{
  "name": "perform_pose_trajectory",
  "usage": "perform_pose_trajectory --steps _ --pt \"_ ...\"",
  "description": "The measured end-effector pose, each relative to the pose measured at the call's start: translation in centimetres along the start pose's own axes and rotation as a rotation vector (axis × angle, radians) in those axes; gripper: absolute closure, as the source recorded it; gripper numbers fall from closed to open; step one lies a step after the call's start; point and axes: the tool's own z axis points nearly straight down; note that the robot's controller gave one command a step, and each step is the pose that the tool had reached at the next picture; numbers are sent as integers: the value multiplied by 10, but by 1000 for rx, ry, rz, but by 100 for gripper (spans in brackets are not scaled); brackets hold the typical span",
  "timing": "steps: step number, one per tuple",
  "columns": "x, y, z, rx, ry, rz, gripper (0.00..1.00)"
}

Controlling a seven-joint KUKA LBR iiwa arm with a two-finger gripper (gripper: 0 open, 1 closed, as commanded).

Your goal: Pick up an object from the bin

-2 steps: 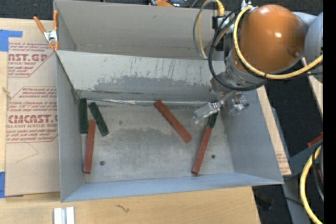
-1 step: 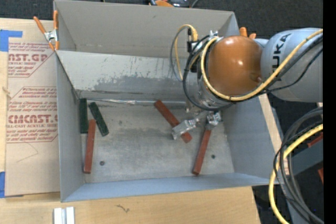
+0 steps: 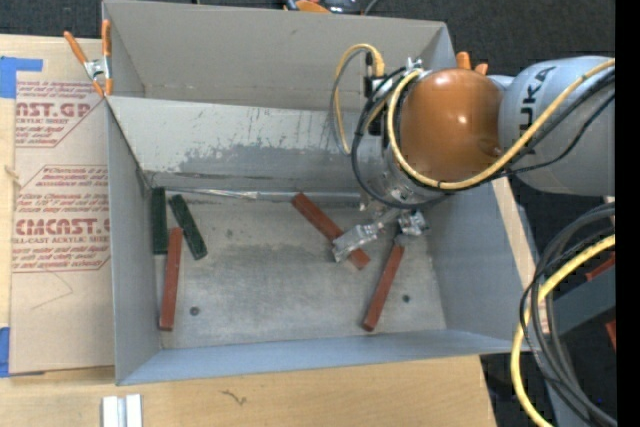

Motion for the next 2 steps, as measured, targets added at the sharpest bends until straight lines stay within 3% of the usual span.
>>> perform_pose_trajectory --steps 1,2 --pt "57 24 0 -1 -3 82 0" --pt "13 -3 -1 -4 -1 174 0"
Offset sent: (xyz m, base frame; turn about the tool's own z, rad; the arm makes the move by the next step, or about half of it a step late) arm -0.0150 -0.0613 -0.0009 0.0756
